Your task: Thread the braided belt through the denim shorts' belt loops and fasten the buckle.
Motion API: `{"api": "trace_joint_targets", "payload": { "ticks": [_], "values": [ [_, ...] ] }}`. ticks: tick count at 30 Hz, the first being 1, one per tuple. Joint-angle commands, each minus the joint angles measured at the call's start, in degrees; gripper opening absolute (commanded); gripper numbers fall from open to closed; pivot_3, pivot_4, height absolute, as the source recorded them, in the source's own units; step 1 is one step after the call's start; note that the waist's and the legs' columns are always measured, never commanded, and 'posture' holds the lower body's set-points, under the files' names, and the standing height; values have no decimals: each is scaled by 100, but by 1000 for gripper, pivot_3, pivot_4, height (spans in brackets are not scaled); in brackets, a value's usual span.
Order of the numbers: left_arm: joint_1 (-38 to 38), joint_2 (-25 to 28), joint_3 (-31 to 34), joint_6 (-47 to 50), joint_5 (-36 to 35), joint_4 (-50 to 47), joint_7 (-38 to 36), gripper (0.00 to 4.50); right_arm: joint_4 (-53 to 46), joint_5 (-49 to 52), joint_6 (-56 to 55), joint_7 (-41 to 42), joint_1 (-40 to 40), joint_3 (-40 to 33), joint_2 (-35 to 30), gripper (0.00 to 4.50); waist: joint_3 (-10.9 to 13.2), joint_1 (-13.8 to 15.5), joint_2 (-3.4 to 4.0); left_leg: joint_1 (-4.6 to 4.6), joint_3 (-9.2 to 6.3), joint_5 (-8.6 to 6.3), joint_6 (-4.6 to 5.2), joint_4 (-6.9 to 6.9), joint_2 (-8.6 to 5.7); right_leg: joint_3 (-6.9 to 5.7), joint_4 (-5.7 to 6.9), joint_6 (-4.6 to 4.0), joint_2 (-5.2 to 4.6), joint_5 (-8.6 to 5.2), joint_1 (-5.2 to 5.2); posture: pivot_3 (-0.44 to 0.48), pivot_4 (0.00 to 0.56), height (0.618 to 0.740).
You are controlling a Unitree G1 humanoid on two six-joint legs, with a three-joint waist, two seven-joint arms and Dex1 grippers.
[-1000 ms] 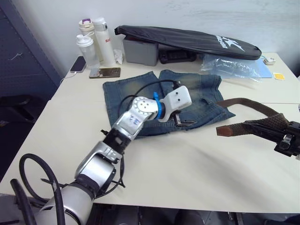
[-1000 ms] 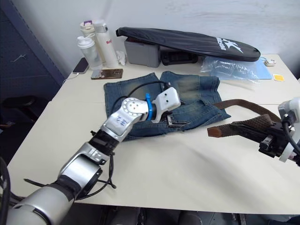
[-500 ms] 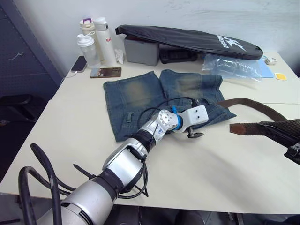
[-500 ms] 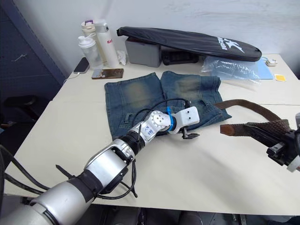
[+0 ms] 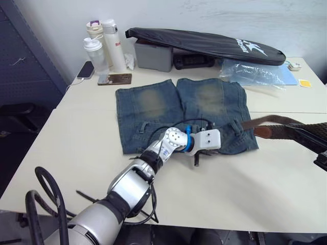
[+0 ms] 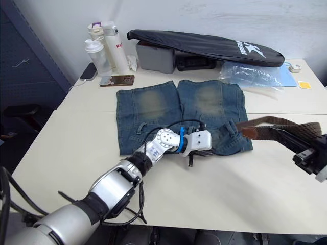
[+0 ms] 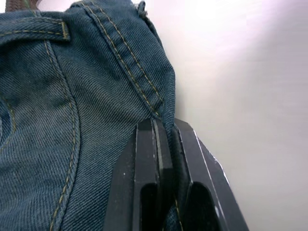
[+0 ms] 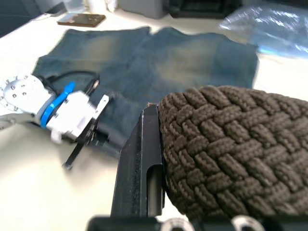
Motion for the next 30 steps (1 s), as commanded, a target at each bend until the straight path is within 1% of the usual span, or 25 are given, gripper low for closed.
{"api": "trace_joint_targets", "payload": {
  "ticks": [1,4,6,12,14,16,17,19,20,21,23,24,25,28,30],
  "values": [
    [593,403,-109,815,-329,-1401,-1023,78,40,39,-62,19,-132,73,-91,0,-1,-7,1,0,0,0,0,3,0,1,2,-1,1,0,2,0,150,622],
    [1086,855,-193,1696,-602,-2704,-1609,78,65,75,-40,52,-195,199,-102,0,-3,-45,4,3,1,0,0,4,1,5,12,-2,1,-1,2,0,150,622],
    [1278,1144,-254,2011,-663,-3332,-1831,78,48,73,-12,57,-191,269,-79,0,-3,-91,5,8,0,1,0,4,6,4,20,-8,6,-4,3,0,150,622],
    [1289,1476,-251,2305,-706,-3778,-1862,78,-77,157,6,-15,-103,450,37,0,-4,-127,6,13,1,0,0,0,4,0,26,-8,0,-2,10,0,150,622],
    [1308,1507,-136,2490,-747,-3910,-1687,78,-106,194,-32,-121,-139,576,100,0,-4,-135,6,12,1,0,1,-1,5,2,27,-8,1,-2,12,0,150,622],
    [1314,1593,36,2929,-1049,-4215,-1818,864,-142,222,-56,-200,-192,738,134,0,-4,-137,6,12,0,1,1,-5,7,1,29,-8,3,-2,11,0,150,622],
    [1309,1635,67,3073,-1141,-4323,-1866,1108,-151,233,-58,-221,-207,781,137,0,-4,-142,6,10,0,1,1,-6,6,3,31,-8,3,-3,11,0,150,622],
    [1271,1802,86,3190,-1163,-4560,-1852,1971,-143,241,-65,-243,-250,854,110,0,-4,-151,6,12,-2,2,3,-6,8,2,33,-8,5,-3,10,0,150,622],
    [1220,1996,98,3317,-1169,-4795,-1921,2423,-129,213,-79,-243,-297,897,76,0,-4,-157,6,12,-1,3,3,-7,8,4,33,-8,5,-3,12,0,150,622],
    [1119,2167,238,3642,-1286,-5107,-1936,2999,-108,181,-64,-259,-351,936,5,0,-4,-166,6,12,-1,3,3,-8,8,6,33,-8,5,-3,15,0,150,622],
    [932,2438,516,4260,-1559,-5585,-1929,3742,-94,74,-18,-240,-429,1029,-136,0,-4,-190,6,13,-3,3,3,-12,8,6,32,-8,7,-3,13,0,150,622],
    [862,2590,664,4476,-1691,-5734,-1913,4323,-73,73,11,-286,-481,1117,-162,0,-3,-193,7,20,-4,3,2,-14,8,5,33,-8,7,-3,7,0,150,622],
    [825,2694,739,4606,-1771,-5825,-1900,4477,-56,80,24,-317,-512,1175,-172,0,-4,-192,6,24,-6,5,0,-17,8,4,32,-8,7,-2,6,0,150,622],
    [744,3144,971,4722,-1818,-5918,-1832,4477,209,136,194,-713,-676,1601,-130,0,-5,-191,4,49,-6,6,-2,-15,7,3,29,-8,6,-2,36,0,150,622],
    [779,3245,1198,4711,-1946,-5877,-1679,4477,484,258,250,-946,-812,1839,40,0,-3,-190,1,74,-3,5,-1,-16,5,6,26,-9,3,-3,58,0,150,622]
  ]
}}
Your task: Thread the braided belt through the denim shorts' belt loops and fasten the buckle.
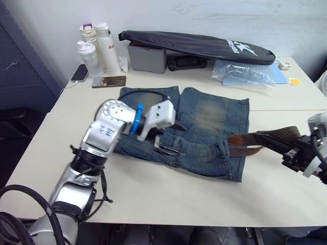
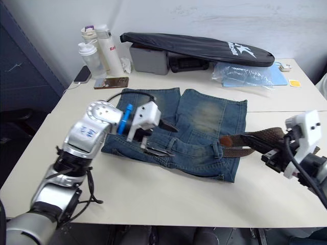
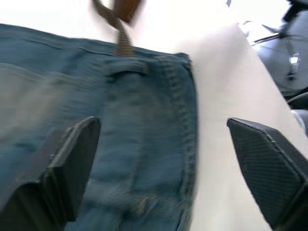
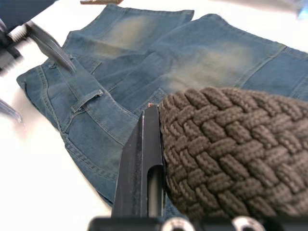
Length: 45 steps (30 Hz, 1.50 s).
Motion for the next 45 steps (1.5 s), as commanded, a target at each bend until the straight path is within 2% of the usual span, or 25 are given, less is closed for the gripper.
{"api": "trace_joint_targets", "payload": {
  "ticks": [1,7,14,21,25,33,45],
  "values": [
    [16,108,347,41,-267,-87,214,4477,364,234,84,-383,-227,244,208,0,2,6,-3,0,-1,0,0,0,1,-2,-1,0,0,0,2,0,150,622],
    [539,558,444,-16,-361,-425,325,4477,1037,378,232,-501,-627,588,420,0,2,10,-2,-7,3,-1,-1,3,-2,2,4,0,-5,0,-6,0,150,622],
    [911,741,372,101,-483,-835,558,4477,1404,265,463,-230,-696,780,426,0,1,19,-1,-15,5,-1,-1,1,-2,-1,4,0,-7,0,-10,0,150,622],
    [1119,798,403,195,-625,-961,803,4477,1517,593,661,-68,-721,1003,747,0,1,17,-2,-13,4,-2,0,-1,1,0,7,0,-3,0,-11,0,150,622],
    [1170,824,386,110,-608,-903,906,4477,1946,7,577,122,-931,1323,835,0,1,-8,-2,-12,5,-2,1,-1,1,1,8,0,-3,0,-12,0,150,622],
    [1261,792,344,54,-608,-949,1108,4477,2238,-794,412,19,-1830,2044,1536,0,-1,-102,-1,-12,5,-2,0,-6,2,1,24,0,-3,0,-28,0,150,622],
    [1214,451,25,-33,-465,-808,1488,4477,2030,-1474,392,-245,-2085,2700,2694,0,-18,-124,-6,-20,5,-2,0,-4,3,3,50,0,-5,0,-58,0,150,622]
  ]
}}
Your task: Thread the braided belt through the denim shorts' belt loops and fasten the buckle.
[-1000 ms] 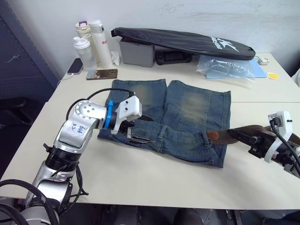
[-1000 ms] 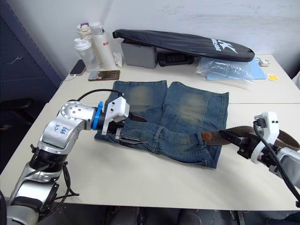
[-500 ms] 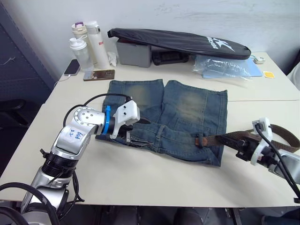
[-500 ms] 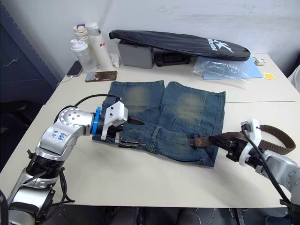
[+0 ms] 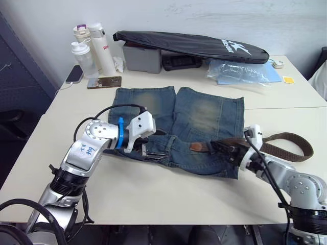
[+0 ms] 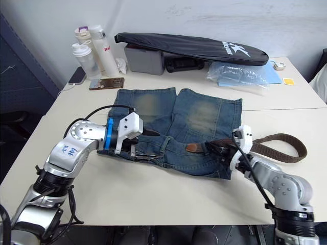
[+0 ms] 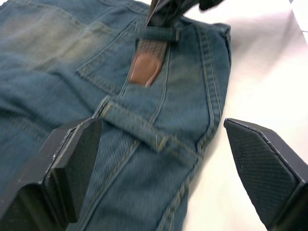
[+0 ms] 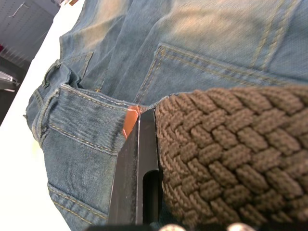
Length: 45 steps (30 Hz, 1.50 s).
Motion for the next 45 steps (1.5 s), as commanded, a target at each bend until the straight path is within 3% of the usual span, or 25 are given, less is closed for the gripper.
{"api": "trace_joint_targets", "payload": {
  "ticks": [1,7,17,24,31,36,39,42,45],
  "values": [
    [-120,-112,-81,-112,49,-31,132,4477,-241,-185,40,-62,10,260,214,0,-3,-8,0,1,0,0,0,0,0,-1,1,0,0,0,-1,0,150,622],
    [-180,-301,-274,-257,158,102,174,4477,-209,-396,94,-140,40,299,469,0,-15,-43,-6,7,-1,0,0,0,3,-2,6,0,2,0,-7,0,150,622],
    [-520,-513,-485,-796,349,729,73,4500,-1325,-110,322,-10,578,-221,-139,4463,-23,39,4,-5,-1,-7,-9,-1,0,-1,4,-1,-1,-1,-7,0,150,622],
    [-829,-691,-577,-1267,495,1309,-57,4500,-2105,-64,546,21,1403,-556,-812,4463,-32,46,16,-48,2,-8,-11,5,-3,-7,-6,-1,-5,0,-8,0,150,622],
    [-1188,-880,-587,-1578,624,1916,-188,4500,-2682,616,562,264,2301,-1372,-1237,4463,-31,36,15,-46,1,-6,-7,4,-2,-13,-12,-1,-3,0,-1,0,150,622],
    [-1369,-1044,-612,-1812,707,2229,-292,4500,-3242,997,258,215,2236,-1379,-1315,4463,-30,23,13,-43,-1,-6,-7,3,0,-12,-14,-1,-1,-1,-2,0,150,622],
    [-1457,-1162,-661,-1934,761,2348,-379,4500,-3407,723,115,-6,1893,-1134,-1411,3670,-30,28,13,-37,-4,-6,-7,5,1,-14,-17,-1,1,-1,-6,0,150,622],
    [-1590,-1327,-811,-2171,912,2507,-434,4500,-3498,-312,93,-139,1496,-276,-1758,2338,-30,31,13,-36,-1,-6,-7,6,-2,-12,-19,-1,-1,-1,-4,0,150,622],
    [-1671,-1426,-892,-2352,1004,2633,-482,4500,-3444,-605,19,-186,1321,147,-1661,1157,-32,39,9,-44,1,-5,-8,3,0,-19,-25,-1,-1,0,-5,0,150,622]
  ]
}}
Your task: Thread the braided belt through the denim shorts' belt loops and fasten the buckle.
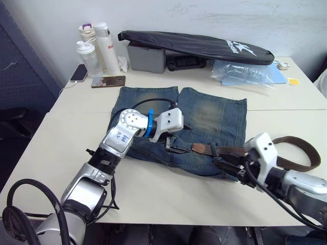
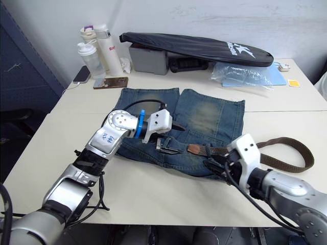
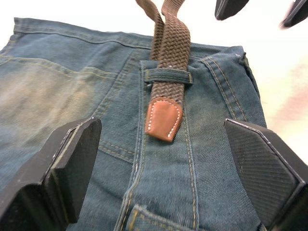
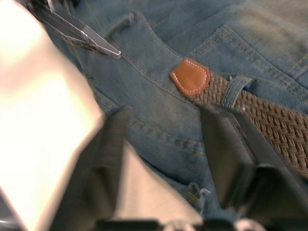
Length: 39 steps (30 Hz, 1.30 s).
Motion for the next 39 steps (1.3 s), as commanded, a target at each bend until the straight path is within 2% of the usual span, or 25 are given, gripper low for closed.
{"api": "trace_joint_targets", "payload": {
  "ticks": [1,3,9,12,14,20,23,26,32,39],
  "values": [
    [-281,-156,-91,-313,177,197,7,4500,-38,-444,-136,-155,-214,533,176,764,0,-1,0,-2,0,1,-1,3,0,0,0,0,0,0,0,0,150,622],
    [-512,-432,-239,-333,397,570,196,4500,127,-789,-36,-428,-398,1035,443,70,0,-10,-4,-1,0,1,-1,5,0,-1,1,0,0,0,2,0,150,622],
    [-849,-919,-352,-14,705,1458,432,4500,458,-1375,57,-789,-479,1480,968,70,0,-17,-4,-6,4,2,-1,12,-5,-1,6,0,-8,0,-2,0,150,622],
    [-1029,-1149,-396,901,629,1890,143,4500,509,-1532,40,-837,-407,1539,1167,70,0,-26,-4,-5,4,2,0,11,-2,-4,12,0,-4,0,-7,0,150,622],
    [-1172,-1280,-363,1009,688,2195,162,4500,504,-1622,28,-846,-334,1552,1288,70,0,-28,-4,-5,3,4,4,7,-1,-6,15,1,-3,0,-13,0,150,622],
    [-1344,-1424,-207,1154,606,2349,4,4500,568,-1902,50,-797,-201,1608,1487,70,-1,-29,-3,-5,4,5,4,10,-1,-2,16,1,-4,0,-14,0,150,622],
    [-1335,-1363,-160,1200,606,2265,-67,3588,606,-1967,109,-776,-193,1597,1555,0,-1,-30,-3,-4,3,5,4,11,0,-3,17,1,-3,0,-15,0,150,622],
    [-1318,-1279,-107,1283,586,2134,-137,2293,628,-2032,155,-733,-187,1592,1600,0,-1,-31,-3,-3,3,5,4,11,0,-2,18,1,-3,0,-14,0,150,622],
    [-1089,-1026,-219,1483,638,1680,-373,2293,701,-2100,211,-640,-271,1581,1681,0,-2,-34,-2,0,3,5,4,12,1,-2,22,1,-3,0,-14,0,150,622],
    [-951,-1099,-237,1578,709,1590,-183,2293,712,-2182,279,-533,-359,1586,1757,0,-3,-34,-3,-1,2,4,4,14,1,0,23,1,-3,0,-14,0,150,622]
  ]
}}
